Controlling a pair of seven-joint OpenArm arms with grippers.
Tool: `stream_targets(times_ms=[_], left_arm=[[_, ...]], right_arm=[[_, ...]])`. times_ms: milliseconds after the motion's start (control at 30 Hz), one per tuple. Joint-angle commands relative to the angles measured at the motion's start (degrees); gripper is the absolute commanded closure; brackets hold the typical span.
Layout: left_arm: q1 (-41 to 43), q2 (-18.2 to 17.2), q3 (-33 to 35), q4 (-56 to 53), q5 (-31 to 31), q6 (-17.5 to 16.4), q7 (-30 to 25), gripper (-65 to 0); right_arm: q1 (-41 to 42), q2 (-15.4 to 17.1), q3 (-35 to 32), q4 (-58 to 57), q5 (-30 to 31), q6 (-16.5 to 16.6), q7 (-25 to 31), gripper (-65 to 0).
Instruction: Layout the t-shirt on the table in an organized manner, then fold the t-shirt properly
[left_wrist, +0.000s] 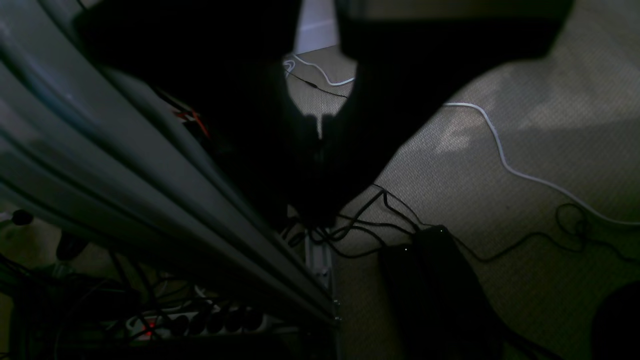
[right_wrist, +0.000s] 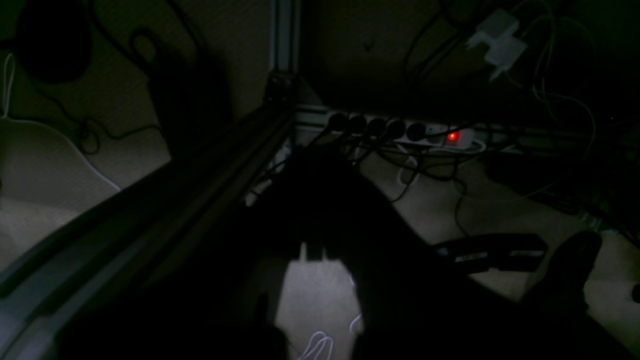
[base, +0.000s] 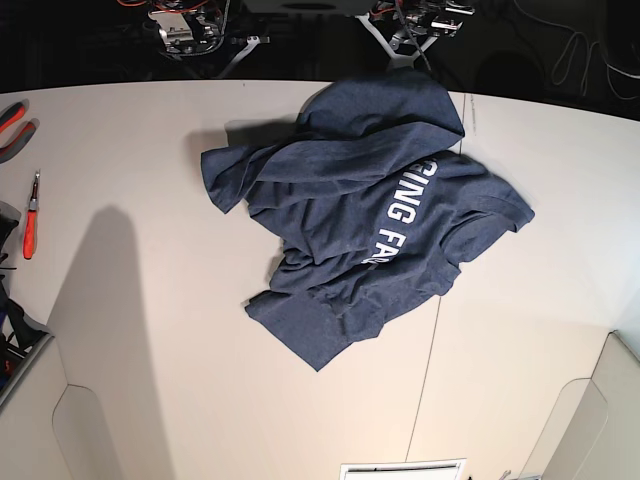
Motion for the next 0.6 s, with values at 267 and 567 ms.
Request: stream_targets(times_ms=[267, 567], left_arm=[[0.87, -0.07, 0.09, 1.14, -0.11, -0.55, -0.22, 0.0], [2.89, -0.04, 0.09, 4.48, -0.11, -0.55, -0.20, 0.0]], right_arm=[[0.39, 0.15, 0.13, 0.55, 0.22, 0.44, 0.79, 0.0], [0.39, 0.15, 0.13, 0.52, 0.24, 0.42, 0.79, 0.0]])
